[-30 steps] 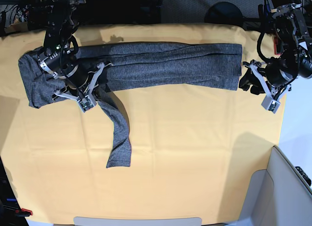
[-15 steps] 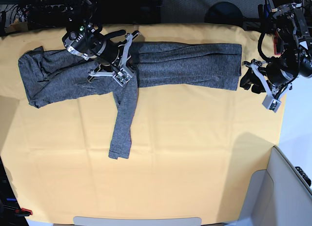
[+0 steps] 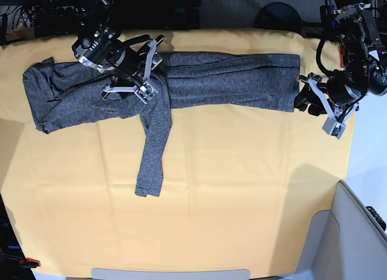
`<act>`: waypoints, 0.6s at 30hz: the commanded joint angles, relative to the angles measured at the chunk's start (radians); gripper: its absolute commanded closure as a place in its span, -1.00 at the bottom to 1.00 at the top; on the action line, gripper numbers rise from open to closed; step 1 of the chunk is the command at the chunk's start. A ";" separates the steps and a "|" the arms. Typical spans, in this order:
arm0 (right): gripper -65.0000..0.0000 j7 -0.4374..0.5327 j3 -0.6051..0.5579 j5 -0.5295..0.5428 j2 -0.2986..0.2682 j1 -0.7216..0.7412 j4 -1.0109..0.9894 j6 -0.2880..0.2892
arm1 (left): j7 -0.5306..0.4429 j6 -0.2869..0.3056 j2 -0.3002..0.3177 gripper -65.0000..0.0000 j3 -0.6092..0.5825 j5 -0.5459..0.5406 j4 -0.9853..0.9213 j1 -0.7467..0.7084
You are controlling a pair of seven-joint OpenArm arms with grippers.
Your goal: Fold the T-shirt properly
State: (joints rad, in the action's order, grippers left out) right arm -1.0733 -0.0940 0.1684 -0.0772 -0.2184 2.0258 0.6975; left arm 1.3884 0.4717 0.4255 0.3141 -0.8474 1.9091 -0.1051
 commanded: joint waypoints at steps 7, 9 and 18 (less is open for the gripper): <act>-0.08 0.031 0.056 0.018 0.078 0.239 -0.037 -0.006 | -0.004 0.002 0.003 0.26 0.004 -0.009 0.014 0.011; -0.08 0.044 0.130 0.018 0.149 0.313 -0.118 -0.054 | -0.001 0.002 0.003 0.26 0.004 -0.009 0.014 0.009; 0.41 0.249 0.234 0.016 0.234 0.557 -0.474 -0.525 | -0.001 0.002 0.003 0.26 0.004 -0.009 0.014 0.009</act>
State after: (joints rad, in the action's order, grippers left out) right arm -0.8387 0.1516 0.1654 0.1417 0.3180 1.5417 0.1558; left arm 1.4014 0.4717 0.4126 0.3126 -0.8494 1.9083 -0.1074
